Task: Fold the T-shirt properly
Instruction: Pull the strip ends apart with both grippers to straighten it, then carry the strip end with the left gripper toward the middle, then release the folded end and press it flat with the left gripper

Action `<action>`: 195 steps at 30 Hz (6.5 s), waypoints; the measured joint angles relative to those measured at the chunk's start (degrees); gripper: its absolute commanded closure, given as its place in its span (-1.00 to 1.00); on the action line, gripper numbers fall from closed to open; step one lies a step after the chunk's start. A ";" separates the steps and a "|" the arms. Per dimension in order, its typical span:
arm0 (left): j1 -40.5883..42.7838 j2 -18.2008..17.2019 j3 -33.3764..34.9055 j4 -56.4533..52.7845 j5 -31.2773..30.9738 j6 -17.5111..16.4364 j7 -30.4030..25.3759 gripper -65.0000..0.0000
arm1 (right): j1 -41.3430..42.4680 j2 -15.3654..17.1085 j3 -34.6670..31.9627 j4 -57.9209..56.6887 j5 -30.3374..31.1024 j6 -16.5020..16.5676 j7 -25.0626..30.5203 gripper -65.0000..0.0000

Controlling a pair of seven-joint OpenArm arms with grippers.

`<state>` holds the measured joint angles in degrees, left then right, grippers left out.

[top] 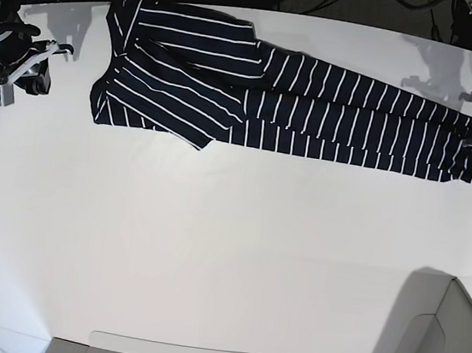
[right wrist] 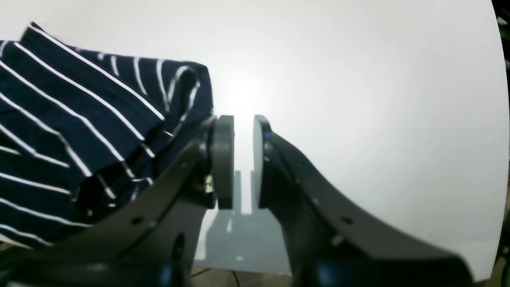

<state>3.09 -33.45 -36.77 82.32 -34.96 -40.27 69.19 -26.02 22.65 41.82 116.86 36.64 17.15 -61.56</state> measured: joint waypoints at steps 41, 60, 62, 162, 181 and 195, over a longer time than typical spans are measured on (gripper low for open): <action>-1.60 -6.19 11.78 -19.76 4.87 9.44 -13.20 0.52 | -0.11 1.44 -0.04 0.00 0.48 0.00 -0.02 0.71; -0.22 -7.82 27.74 -24.17 0.98 6.29 -20.44 0.52 | -0.15 3.04 -2.25 -0.02 0.48 0.00 0.00 0.72; -0.22 -6.95 28.00 -24.11 -0.87 1.14 -21.20 0.53 | -0.17 3.04 -2.25 -0.02 0.61 0.00 0.02 0.72; 14.53 34.21 53.92 33.22 50.66 0.15 -4.87 0.61 | 0.79 1.44 -5.09 -0.02 -0.17 0.00 -0.09 0.71; 14.45 39.10 53.92 33.86 28.68 0.33 -2.51 1.00 | 1.62 1.42 -5.38 -0.13 -0.31 -0.02 -0.13 0.71; -1.36 40.50 29.92 33.90 29.59 0.72 -6.25 1.00 | 3.37 1.49 -7.04 -2.56 -0.37 -0.02 0.02 0.71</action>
<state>1.74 7.05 -6.85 116.22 -5.37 -39.55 62.94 -22.65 24.14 34.79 114.30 36.27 17.12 -61.54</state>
